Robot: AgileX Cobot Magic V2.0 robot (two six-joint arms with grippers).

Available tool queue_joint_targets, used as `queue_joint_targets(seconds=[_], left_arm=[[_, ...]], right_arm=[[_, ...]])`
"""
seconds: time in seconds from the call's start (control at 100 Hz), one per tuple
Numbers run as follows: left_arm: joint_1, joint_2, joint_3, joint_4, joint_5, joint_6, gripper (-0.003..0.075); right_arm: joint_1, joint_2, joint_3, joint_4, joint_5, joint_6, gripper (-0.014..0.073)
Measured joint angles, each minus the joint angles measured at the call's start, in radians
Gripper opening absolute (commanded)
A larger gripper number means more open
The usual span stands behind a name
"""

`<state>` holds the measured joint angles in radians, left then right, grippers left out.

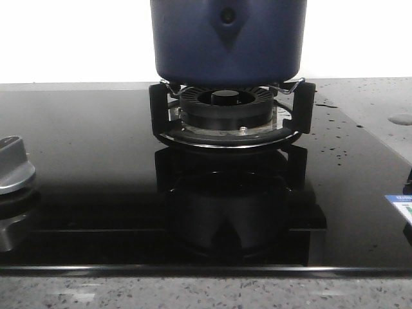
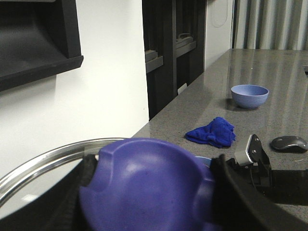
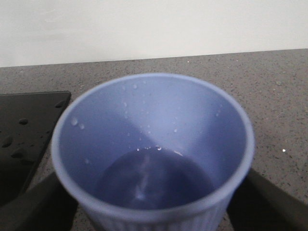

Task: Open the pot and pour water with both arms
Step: 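Lift the cup with the right gripper and tilt it over the saucepan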

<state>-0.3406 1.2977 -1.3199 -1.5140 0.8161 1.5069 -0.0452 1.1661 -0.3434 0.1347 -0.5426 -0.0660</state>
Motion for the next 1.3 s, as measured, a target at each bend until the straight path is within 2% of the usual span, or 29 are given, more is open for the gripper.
queue_joint_targets(seconds=[0.17, 0.35, 0.52, 0.76, 1.06, 1.3], left_arm=[[0.038, -0.031, 0.002, 0.002, -0.005, -0.002, 0.0221], [0.1, -0.102, 0.033, 0.01, -0.006, -0.011, 0.0221], [0.117, -0.186, 0.133, 0.012, -0.018, -0.013, 0.0221], [0.117, -0.295, 0.272, 0.005, -0.054, -0.013, 0.0221], [0.117, -0.382, 0.324, 0.001, -0.083, -0.013, 0.0221], [0.117, -0.416, 0.326, 0.001, -0.085, -0.013, 0.0221]], right_arm=[[0.0, 0.0, 0.0, -0.014, 0.0, 0.0, 0.0253], [0.0, -0.074, -0.001, -0.135, 0.024, 0.019, 0.0253], [0.03, -0.183, -0.102, -0.206, 0.104, 0.025, 0.0253], [0.167, -0.206, -0.341, -0.322, 0.286, 0.027, 0.0253], [0.378, -0.052, -0.603, -0.489, 0.513, 0.027, 0.0253], [0.441, 0.068, -0.727, -0.695, 0.617, 0.027, 0.0253]])
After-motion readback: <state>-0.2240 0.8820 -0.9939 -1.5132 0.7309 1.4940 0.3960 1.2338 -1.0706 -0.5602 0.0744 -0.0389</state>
